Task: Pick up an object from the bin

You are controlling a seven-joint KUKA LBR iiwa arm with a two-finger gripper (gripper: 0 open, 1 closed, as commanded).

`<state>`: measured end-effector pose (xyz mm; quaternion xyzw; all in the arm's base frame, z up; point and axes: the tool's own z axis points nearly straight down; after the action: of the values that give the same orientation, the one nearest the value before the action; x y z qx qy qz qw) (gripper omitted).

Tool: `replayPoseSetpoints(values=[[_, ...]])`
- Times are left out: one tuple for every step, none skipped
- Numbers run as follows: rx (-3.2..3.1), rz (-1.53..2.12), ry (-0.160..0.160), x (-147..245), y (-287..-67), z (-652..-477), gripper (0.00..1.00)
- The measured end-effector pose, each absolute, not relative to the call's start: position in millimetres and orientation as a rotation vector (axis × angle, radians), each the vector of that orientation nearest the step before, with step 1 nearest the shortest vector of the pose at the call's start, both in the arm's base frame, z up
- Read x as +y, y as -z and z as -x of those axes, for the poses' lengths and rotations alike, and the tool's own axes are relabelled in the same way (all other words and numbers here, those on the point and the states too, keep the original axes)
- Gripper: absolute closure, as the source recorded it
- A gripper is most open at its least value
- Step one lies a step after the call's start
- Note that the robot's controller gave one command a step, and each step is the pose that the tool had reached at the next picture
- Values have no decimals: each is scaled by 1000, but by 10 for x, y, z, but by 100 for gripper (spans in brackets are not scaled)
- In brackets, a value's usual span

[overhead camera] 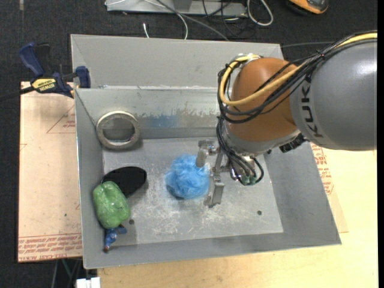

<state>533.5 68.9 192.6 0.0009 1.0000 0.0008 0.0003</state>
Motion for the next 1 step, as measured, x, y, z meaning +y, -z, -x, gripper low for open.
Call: replayPoseSetpoints(values=[[3141, -3, -3, 689, -1926, -5335, 0]])
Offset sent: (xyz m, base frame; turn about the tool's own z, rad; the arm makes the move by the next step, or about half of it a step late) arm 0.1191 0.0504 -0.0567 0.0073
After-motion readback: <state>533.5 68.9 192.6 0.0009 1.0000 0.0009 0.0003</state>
